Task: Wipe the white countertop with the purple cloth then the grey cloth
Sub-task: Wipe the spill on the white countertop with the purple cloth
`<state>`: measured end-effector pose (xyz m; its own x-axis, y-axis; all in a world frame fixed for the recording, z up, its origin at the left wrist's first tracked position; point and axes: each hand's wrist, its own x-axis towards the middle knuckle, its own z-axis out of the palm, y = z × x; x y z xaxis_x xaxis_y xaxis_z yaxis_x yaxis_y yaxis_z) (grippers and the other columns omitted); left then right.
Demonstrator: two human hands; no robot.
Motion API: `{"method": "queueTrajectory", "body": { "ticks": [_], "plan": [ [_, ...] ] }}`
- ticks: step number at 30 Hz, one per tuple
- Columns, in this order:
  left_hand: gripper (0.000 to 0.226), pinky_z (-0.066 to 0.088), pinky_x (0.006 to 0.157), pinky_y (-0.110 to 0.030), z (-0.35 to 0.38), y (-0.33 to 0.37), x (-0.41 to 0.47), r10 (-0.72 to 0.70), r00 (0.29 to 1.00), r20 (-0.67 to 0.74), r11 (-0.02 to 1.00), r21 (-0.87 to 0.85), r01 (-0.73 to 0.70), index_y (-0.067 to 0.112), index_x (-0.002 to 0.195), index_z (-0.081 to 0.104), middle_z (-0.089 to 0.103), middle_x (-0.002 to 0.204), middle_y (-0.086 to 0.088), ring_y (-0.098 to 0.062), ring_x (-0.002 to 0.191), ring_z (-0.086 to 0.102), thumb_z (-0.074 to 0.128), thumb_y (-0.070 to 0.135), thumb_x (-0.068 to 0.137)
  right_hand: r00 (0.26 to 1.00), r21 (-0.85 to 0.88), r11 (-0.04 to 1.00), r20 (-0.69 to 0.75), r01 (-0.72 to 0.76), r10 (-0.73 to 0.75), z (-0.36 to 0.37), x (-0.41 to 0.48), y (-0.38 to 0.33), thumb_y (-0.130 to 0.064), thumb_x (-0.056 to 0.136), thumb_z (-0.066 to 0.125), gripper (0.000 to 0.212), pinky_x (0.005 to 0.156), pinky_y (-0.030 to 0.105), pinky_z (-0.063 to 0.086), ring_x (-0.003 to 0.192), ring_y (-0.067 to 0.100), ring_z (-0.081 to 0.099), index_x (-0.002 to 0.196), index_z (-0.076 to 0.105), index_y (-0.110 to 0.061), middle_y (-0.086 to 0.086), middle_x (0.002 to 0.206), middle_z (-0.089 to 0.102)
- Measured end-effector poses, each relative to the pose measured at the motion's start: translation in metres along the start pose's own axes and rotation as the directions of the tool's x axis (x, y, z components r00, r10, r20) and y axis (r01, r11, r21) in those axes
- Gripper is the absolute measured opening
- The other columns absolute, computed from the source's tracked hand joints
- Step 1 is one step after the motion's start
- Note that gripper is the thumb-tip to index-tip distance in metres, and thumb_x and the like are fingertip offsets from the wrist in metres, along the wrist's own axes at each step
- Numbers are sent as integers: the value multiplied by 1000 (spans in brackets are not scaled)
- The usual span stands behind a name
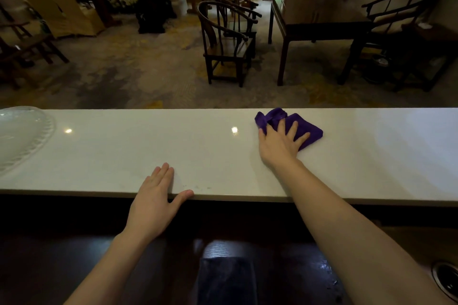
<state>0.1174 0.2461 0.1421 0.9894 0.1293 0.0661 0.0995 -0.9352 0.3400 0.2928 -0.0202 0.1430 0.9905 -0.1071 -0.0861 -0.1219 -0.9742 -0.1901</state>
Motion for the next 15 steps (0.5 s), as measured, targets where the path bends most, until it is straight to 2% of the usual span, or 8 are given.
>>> {"method": "queueTrajectory", "body": {
  "ticks": [3, 7, 15],
  "plan": [
    [89, 18, 122, -37, 0, 0, 0, -6, 1000, 0, 1000, -2, 6, 11, 151, 33, 25, 163, -5, -20, 152, 17, 45, 69, 84, 993, 36, 993, 15, 112, -113, 5, 0, -29, -48, 105, 22, 51, 115, 75, -5, 154, 45, -1, 152, 36, -32, 10, 169, 16],
    [87, 19, 122, -37, 1, 0, 1, -15, 1000, -3, 1000, -7, 15, 12, 151, 32, 25, 163, -3, -19, 152, 16, 48, 67, 85, 965, 89, 963, 31, 256, -260, 13, -7, -70, -49, 105, 19, 52, 113, 75, -12, 154, 45, -4, 150, 40, -33, 8, 169, 16],
    [90, 19, 122, -37, 5, -2, 2, -17, 1000, -20, 1000, -15, 17, 12, 151, 32, 25, 163, -3, -18, 152, 16, 47, 70, 84, 862, 103, 865, 87, 491, -500, 27, -36, -137, -51, 106, 19, 54, 113, 71, -16, 154, 43, -8, 152, 37, -31, 6, 171, 11]
  ]
}}
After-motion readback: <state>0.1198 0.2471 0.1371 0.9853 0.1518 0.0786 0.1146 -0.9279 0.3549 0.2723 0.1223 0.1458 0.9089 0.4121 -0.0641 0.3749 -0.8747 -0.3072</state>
